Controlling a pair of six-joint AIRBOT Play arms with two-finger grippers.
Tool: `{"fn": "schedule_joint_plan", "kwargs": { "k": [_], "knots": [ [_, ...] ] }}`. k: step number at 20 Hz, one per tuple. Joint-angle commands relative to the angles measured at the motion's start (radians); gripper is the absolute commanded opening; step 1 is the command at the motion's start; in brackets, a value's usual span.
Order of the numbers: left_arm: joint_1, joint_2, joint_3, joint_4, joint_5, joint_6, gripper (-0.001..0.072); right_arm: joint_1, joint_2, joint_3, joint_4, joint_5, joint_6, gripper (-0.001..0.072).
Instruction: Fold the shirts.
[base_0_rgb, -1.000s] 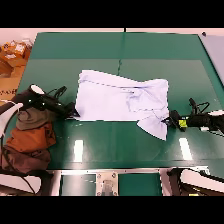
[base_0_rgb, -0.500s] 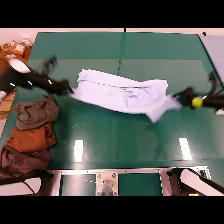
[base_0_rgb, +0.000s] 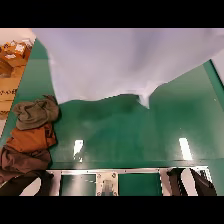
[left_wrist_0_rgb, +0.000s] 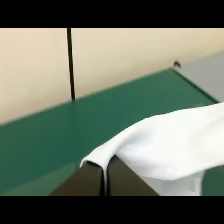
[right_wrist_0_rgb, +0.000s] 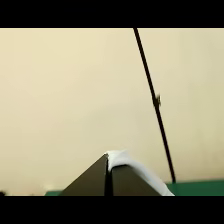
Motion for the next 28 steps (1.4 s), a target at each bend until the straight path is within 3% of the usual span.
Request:
{"fn": "schedule_joint_plan", "kwargs": {
  "k": [1, 5, 9, 14, 18, 21, 24, 25, 26, 27, 28],
  "knots": [
    [0.001, 0.085, 0.091, 0.11, 0.039, -0.004, 0.0025, -0.052, 0.083, 0.101, 0.003, -0.111, 0.032, 0.0013],
    [0.001, 0.085, -0.02, 0.192, 0.071, -0.003, 0.0025, -0.052, 0.051, 0.058, -0.007, -0.111, 0.023, 0.0013],
    [0.001, 0.008, -0.249, 0.161, 0.13, -0.003, 0.0026, -0.046, -0.048, -0.087, 0.038, -0.06, -0.036, 0.0013],
    [0.001, -0.266, -0.385, -0.019, 0.14, 0.064, 0.0026, 0.158, -0.317, -0.326, 0.049, -0.13, -0.214, 0.0013],
    [-0.025, -0.535, -0.389, -0.029, 0.195, 0.076, 0.0025, 0.272, -0.64, -0.338, 0.05, -0.209, -0.263, 0.0013],
    [-0.076, -0.698, -0.388, -0.029, 0.31, 0.082, 0.0026, 0.308, -0.837, -0.298, 0.05, -0.227, -0.283, 0.0013],
    [-0.095, -0.792, -0.388, -0.043, 0.38, 0.074, 0.0026, 0.308, -0.928, -0.276, 0.037, -0.225, -0.309, 0.0014],
    [-0.095, -0.81, -0.389, -0.05, 0.378, 0.072, 0.0028, 0.296, -0.935, -0.276, 0.004, -0.206, -0.309, 0.0052],
    [-0.095, -0.822, -0.389, -0.049, 0.371, 0.071, 0.0203, 0.278, -0.934, -0.276, -0.033, -0.178, -0.298, 0.0199],
    [-0.093, -0.824, -0.389, -0.047, 0.356, 0.072, 0.0603, 0.253, -0.933, -0.276, -0.069, -0.137, -0.254, 0.0243],
    [-0.089, -0.823, -0.386, -0.048, 0.334, 0.072, 0.0713, 0.221, -0.933, -0.276, -0.099, -0.085, -0.212, 0.0202]
  ]
}}
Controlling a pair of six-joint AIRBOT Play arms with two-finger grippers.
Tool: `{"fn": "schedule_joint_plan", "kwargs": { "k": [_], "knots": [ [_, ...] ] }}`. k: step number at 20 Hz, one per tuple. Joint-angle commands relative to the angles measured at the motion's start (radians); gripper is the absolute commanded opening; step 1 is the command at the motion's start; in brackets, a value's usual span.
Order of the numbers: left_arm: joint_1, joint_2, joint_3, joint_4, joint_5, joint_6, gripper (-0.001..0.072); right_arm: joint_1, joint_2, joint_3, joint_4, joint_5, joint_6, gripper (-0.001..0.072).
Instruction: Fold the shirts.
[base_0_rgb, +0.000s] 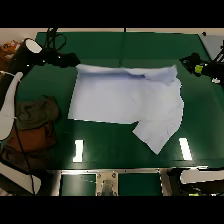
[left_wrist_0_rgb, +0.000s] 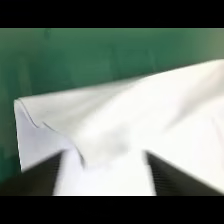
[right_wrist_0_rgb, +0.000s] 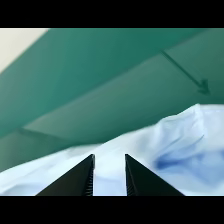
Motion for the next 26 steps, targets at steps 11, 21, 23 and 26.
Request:
{"fn": "schedule_joint_plan", "kwargs": {
  "k": [11, 21, 23, 26],
  "knots": [
    [0.199, -0.029, 0.014, -0.008, -0.43, 0.003, 0.0714, -0.407, 0.37, -0.521, -0.632, 0.359, 0.41, 0.0193],
    [0.206, -0.029, 0.014, -0.014, -0.439, 0.01, 0.0714, -0.414, 0.236, -0.817, -0.329, 0.256, 0.174, 0.0364],
    [0.206, -0.029, 0.014, -0.014, -0.436, 0.01, 0.0714, -0.414, 0.196, -0.816, -0.257, 0.243, 0.098, 0.0363],
    [0.206, -0.029, 0.014, -0.014, -0.44, 0.01, 0.0714, -0.415, 0.182, -0.805, -0.206, 0.227, 0.039, 0.0293]
  ]
}}
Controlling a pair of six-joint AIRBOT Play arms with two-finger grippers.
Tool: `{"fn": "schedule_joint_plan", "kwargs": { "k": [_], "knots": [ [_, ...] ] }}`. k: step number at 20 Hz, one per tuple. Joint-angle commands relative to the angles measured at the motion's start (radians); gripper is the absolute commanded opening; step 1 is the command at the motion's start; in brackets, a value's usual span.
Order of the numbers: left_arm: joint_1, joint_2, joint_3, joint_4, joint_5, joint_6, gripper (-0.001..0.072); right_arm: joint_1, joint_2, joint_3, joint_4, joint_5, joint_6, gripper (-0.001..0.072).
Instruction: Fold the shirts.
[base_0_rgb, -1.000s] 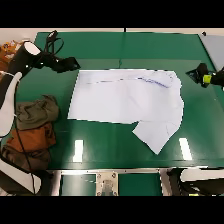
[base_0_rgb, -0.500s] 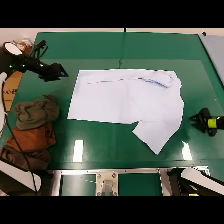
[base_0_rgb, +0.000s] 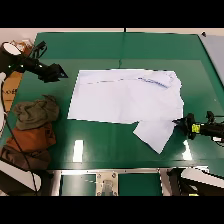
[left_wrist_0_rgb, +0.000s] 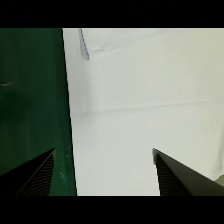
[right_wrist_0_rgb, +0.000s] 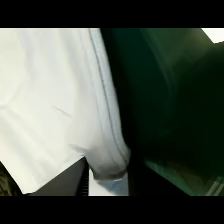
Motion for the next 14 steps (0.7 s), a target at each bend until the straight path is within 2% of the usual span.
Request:
{"fn": "schedule_joint_plan", "kwargs": {
  "k": [1, 2, 5, 8, 11, 14],
  "knots": [
    [0.0, -0.001, 0.001, 0.006, -0.006, 0.002, 0.0714, -0.002, -0.028, 0.025, 0.064, -0.029, -0.09, 0.0145],
    [0.0, -0.001, 0.001, 0.016, -0.014, 0.002, 0.0713, -0.011, -0.028, 0.061, 0.057, -0.008, -0.089, 0.0014],
    [0.0, 0.0, 0.011, 0.072, -0.096, -0.008, 0.0713, -0.034, -0.028, 0.188, 0.04, 0.035, -0.075, 0.0013],
    [-0.001, 0.005, -0.017, 0.084, -0.207, -0.056, 0.0713, -0.035, -0.029, 0.237, -0.029, 0.031, -0.045, 0.0013],
    [-0.001, 0.042, -0.189, 0.082, -0.254, -0.085, 0.0712, -0.035, -0.032, 0.237, -0.047, 0.014, -0.063, 0.0013],
    [-0.001, 0.125, -0.443, 0.076, -0.222, -0.085, 0.0712, -0.035, -0.032, 0.237, -0.046, 0.014, -0.064, 0.0014]
  ]
}}
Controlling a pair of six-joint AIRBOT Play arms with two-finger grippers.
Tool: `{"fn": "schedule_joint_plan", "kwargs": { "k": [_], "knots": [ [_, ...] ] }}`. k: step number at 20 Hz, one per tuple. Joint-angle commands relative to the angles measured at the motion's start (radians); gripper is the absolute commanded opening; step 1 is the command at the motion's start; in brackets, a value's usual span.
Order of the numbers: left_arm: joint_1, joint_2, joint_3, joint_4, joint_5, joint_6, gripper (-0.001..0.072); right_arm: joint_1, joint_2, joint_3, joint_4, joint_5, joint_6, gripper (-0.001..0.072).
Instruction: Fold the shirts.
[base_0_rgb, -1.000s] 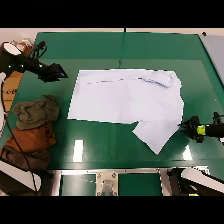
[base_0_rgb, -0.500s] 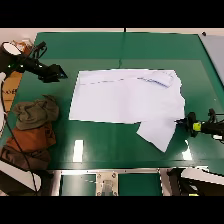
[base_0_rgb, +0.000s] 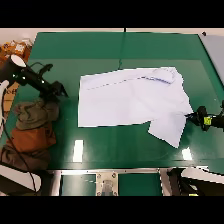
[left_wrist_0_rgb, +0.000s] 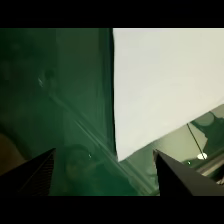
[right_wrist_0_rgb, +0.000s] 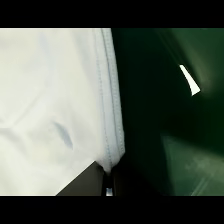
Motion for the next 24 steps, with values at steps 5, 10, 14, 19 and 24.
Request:
{"fn": "schedule_joint_plan", "kwargs": {
  "k": [5, 10, 14, 19, 24],
  "knots": [
    [-0.06, 0.208, -0.537, -0.135, 0.328, -0.037, 0.0713, 0.0, -0.001, 0.008, -0.004, -0.008, -0.023, 0.0014],
    [-0.228, 0.209, -0.655, -0.234, 0.482, -0.034, 0.0712, 0.0, -0.001, 0.007, -0.004, 0.01, -0.021, 0.0014],
    [-0.257, 0.209, -0.655, -0.236, 0.478, -0.029, 0.0341, 0.0, -0.001, 0.007, 0.005, 0.01, -0.022, 0.0014],
    [-0.246, 0.221, -0.602, -0.166, 0.492, 0.016, 0.0025, 0.008, 0.0, 0.009, 0.027, 0.011, -0.022, 0.0012],
    [-0.246, 0.353, -0.262, 0.018, 0.403, -0.035, 0.0024, 0.117, 0.147, 0.171, 0.053, 0.078, 0.008, 0.0011]
  ]
}}
